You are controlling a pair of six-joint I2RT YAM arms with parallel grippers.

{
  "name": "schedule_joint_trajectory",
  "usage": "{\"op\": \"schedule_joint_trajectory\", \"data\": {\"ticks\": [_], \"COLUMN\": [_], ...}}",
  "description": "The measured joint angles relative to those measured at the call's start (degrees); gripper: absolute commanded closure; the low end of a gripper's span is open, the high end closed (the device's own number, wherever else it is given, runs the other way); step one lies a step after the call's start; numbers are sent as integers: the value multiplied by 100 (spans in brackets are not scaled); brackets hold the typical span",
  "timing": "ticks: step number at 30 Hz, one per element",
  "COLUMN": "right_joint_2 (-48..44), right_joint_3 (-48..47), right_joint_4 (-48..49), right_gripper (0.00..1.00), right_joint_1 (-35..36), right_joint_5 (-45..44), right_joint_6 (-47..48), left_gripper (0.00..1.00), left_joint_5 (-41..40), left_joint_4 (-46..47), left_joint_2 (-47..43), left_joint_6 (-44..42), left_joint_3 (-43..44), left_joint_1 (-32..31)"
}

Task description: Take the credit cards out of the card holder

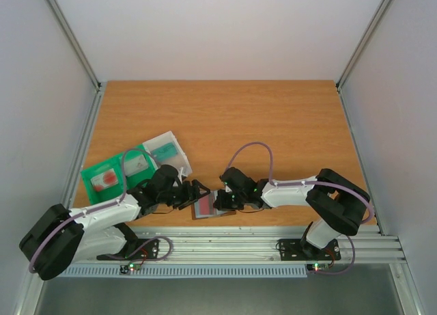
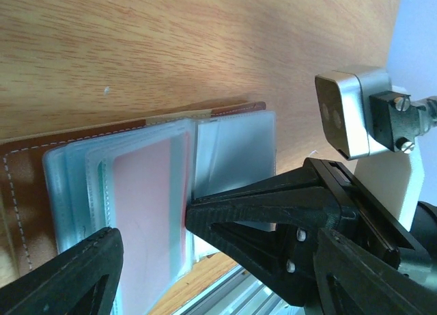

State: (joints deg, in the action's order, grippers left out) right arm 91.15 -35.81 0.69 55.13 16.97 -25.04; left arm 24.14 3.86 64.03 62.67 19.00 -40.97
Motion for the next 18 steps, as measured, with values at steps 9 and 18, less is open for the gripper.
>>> {"op": "schedule_joint_trajectory", "data": {"ticks": [9, 18], "right_joint_2": [-13, -17], "right_joint_3": [37, 57], "right_joint_4": [59, 94], "right_gripper": [96, 96], "right_joint_1": [0, 0], "right_joint_5": [-2, 0], "right_joint_6": [-26, -55], "left_gripper": [23, 23], "left_joint_5": [-42, -39], "left_joint_4": [-17, 15], "left_joint_2": [22, 162], "left_joint_6": [-61, -57], "left_joint_3": [-31, -37], "left_joint_1": [2, 2]}}
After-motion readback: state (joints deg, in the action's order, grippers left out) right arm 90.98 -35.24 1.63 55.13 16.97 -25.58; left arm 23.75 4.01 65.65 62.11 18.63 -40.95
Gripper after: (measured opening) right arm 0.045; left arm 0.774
